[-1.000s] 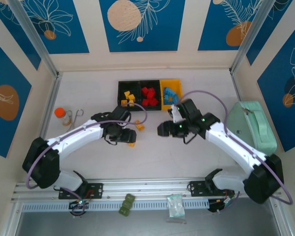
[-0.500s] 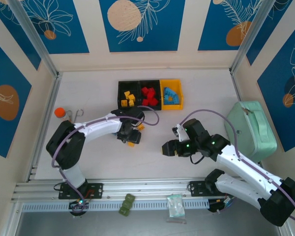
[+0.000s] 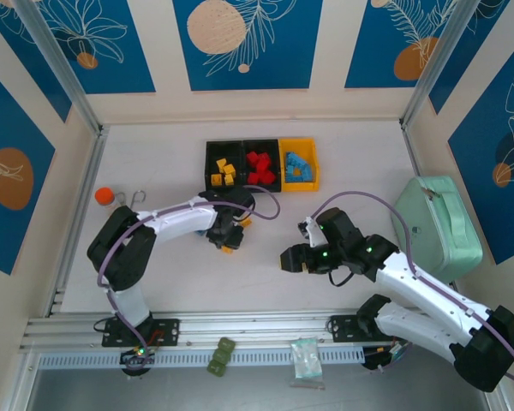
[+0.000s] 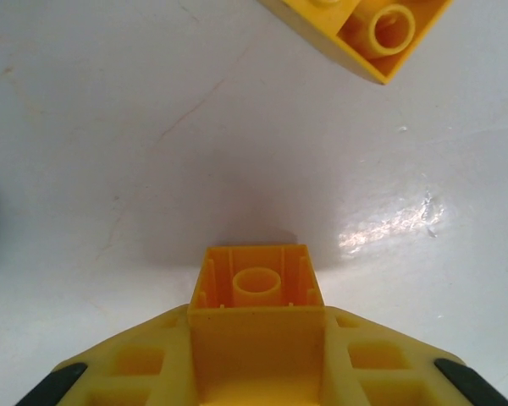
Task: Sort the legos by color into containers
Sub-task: Pick up the lego from the center of the table, then place the lego in the container.
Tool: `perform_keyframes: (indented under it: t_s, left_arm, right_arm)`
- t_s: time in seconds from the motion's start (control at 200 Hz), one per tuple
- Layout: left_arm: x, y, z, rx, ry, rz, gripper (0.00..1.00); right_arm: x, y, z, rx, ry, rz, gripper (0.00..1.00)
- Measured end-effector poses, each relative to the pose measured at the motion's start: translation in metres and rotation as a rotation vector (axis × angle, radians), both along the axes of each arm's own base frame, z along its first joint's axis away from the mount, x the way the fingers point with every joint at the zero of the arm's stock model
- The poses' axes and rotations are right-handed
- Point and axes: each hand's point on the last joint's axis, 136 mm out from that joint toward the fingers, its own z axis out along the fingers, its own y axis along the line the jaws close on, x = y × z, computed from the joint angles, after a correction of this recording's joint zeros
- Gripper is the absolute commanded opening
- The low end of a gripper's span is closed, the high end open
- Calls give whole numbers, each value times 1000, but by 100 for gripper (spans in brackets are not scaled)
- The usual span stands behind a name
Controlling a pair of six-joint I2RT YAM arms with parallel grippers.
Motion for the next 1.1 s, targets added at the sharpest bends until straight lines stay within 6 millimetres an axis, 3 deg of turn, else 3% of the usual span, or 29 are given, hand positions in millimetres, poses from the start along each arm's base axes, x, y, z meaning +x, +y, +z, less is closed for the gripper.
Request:
perform_keyframes:
  t_s: [0.11, 0.235, 0.44, 0.575, 0.71, 0.815, 1.101]
  left_arm:
    - [5, 2, 16, 7, -24, -1, 27]
    - [26, -4, 46, -17, -90, 7, 27]
    - [84, 1, 105, -61, -223, 74, 27]
    - [126, 10, 126, -78, -283, 138, 27]
    - [163, 15, 127, -69, -298, 169, 26]
    - [189, 15, 116, -50, -295, 180, 26]
    - [239, 18, 87, -29, -286, 221, 26]
  right_arm:
    - [1, 3, -1, -3, 1, 5, 65]
    - [5, 9, 0, -3, -9, 13, 65]
    - [14, 20, -1, -3, -25, 15, 65]
    - [17, 23, -5, -12, -21, 10, 65]
    - [20, 26, -3, 0, -29, -6, 65]
    - [23, 28, -2, 7, -34, -18, 65]
    - [27, 28, -11, -18, -14, -35, 64]
